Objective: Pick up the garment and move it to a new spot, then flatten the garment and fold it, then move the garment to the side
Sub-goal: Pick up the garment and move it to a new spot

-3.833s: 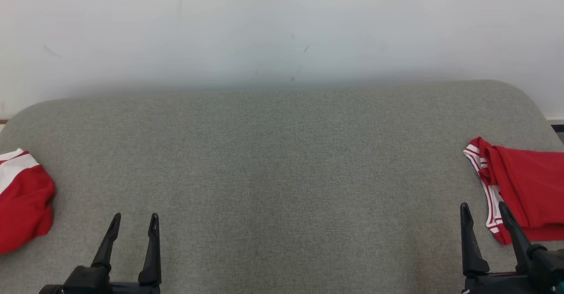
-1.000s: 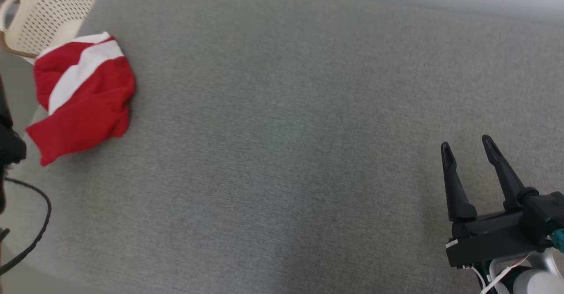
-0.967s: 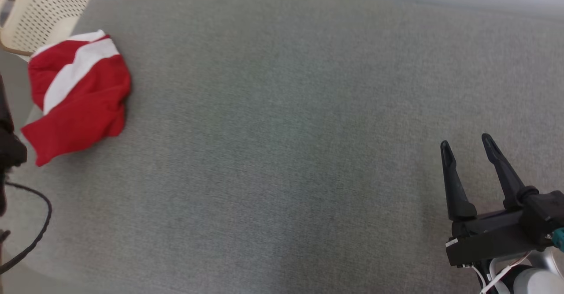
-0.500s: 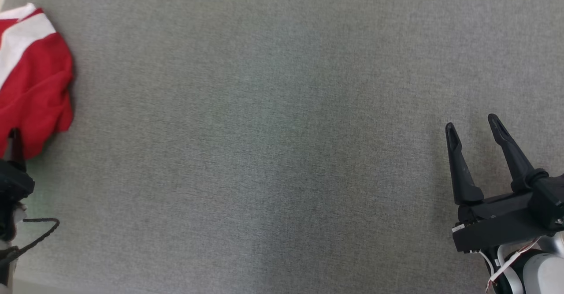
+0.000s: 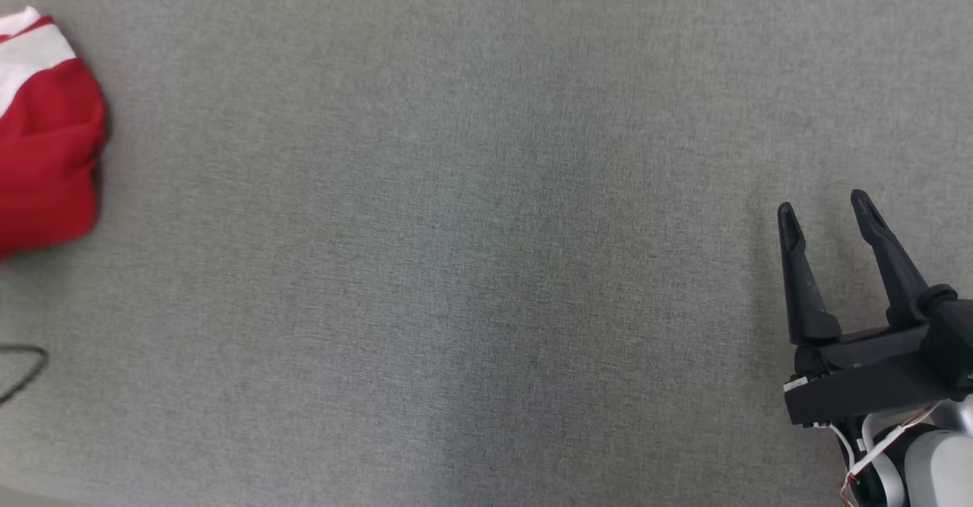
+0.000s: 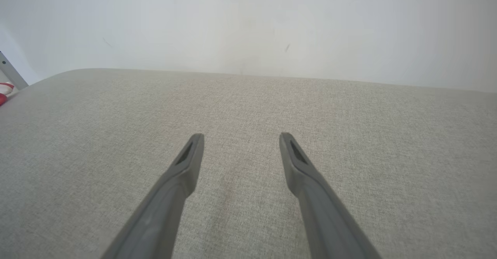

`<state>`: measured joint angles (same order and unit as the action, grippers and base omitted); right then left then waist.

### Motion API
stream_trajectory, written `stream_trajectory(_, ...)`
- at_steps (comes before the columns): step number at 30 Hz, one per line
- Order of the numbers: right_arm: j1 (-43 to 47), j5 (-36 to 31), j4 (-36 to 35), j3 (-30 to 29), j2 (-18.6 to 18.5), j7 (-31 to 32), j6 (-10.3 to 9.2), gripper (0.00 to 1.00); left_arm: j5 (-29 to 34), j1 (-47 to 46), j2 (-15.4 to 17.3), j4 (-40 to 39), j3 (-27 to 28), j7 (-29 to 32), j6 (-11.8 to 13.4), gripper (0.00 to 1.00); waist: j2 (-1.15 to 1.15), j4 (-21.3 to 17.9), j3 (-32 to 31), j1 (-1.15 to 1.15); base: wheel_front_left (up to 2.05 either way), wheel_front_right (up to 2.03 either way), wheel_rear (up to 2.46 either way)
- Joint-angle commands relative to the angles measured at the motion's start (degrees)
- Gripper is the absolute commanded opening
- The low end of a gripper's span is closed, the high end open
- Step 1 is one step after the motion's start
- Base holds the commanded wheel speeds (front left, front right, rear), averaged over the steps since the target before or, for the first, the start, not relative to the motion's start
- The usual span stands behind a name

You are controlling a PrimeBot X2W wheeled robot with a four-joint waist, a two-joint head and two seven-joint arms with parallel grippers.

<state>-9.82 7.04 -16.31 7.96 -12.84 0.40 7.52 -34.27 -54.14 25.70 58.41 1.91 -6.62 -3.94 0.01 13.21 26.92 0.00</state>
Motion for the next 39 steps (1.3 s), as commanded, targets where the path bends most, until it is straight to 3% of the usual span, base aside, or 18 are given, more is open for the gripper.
stream_trajectory(1, 0.14, 0.10, 0.26, -0.57, 0.28, -0.66, -0.06, 1.00, 1.42, -1.21, 1.54, -1.64, -0.43, -2.81, 0.70, 0.00, -0.01, 0.34, -1.74, 0.00, 0.00, 0.00, 0.00)
stream_trajectory(5, 0.93, -0.16, 0.95, -1.63, 1.24, -1.46, -0.06, 1.00, 4.82, -2.01, 3.63, -7.19, -1.67, -6.56, 3.09, 0.00, -0.01, 0.84, -4.42, 0.00, 0.00, 0.00, 0.00)
stream_trajectory(10, 1.22, -0.57, 1.89, -2.00, 2.48, -2.33, -0.06, 1.00, 7.50, 0.53, 4.02, -18.67, -1.73, -8.08, 6.43, 0.00, -0.01, 0.73, -8.18, 0.00, 0.00, 0.00, 0.00)
stream_trajectory(15, 1.05, -0.45, 2.95, -1.87, 3.98, -3.29, -0.06, 1.00, 9.17, 6.41, 2.56, -34.24, -1.71, -8.35, 10.01, 0.00, -0.01, -0.19, -11.48, 0.00, 0.00, 0.00, 0.00)
stream_trajectory(16, 1.05, -0.45, 2.95, -1.87, 3.98, -3.29, -0.06, 1.00, 9.17, 6.41, 2.56, -34.24, -1.71, -8.35, 10.01, 0.00, -0.01, -0.19, -11.48, 0.00, 0.00, 0.00, 0.00)
stream_trajectory(22, 1.59, -0.27, 4.07, -2.00, 5.37, -4.07, -0.06, 1.00, 12.25, 17.53, 0.27, -56.32, -3.28, -5.93, 16.49, 0.00, -0.01, -1.93, -14.16, 0.00, 0.00, 0.00, 0.00)
stream_trajectory(27, 2.41, -0.26, 4.87, -2.68, 6.56, -4.59, -0.06, 1.00, 14.14, 25.55, -1.86, -69.72, -5.35, -3.28, 20.30, 0.00, -0.01, -4.06, -15.34, 0.00, 0.00, 0.00, 0.00)
stream_trajectory(33, 2.69, -0.10, 4.81, -2.99, 7.50, -5.01, -0.06, 1.00, 16.50, 31.18, -4.46, -77.22, -10.73, -1.39, 21.84, 0.00, -0.01, -7.48, -14.96, 0.00, 0.00, 0.00, 0.00)
stream_trajectory(39, 1.52, 0.40, 5.02, -2.52, 7.92, -5.59, -0.06, 1.00, 18.32, 30.16, -7.98, -77.68, -19.29, -0.97, 19.77, 0.00, -0.01, -12.71, -13.23, 0.00, 0.00, 0.00, 0.00)
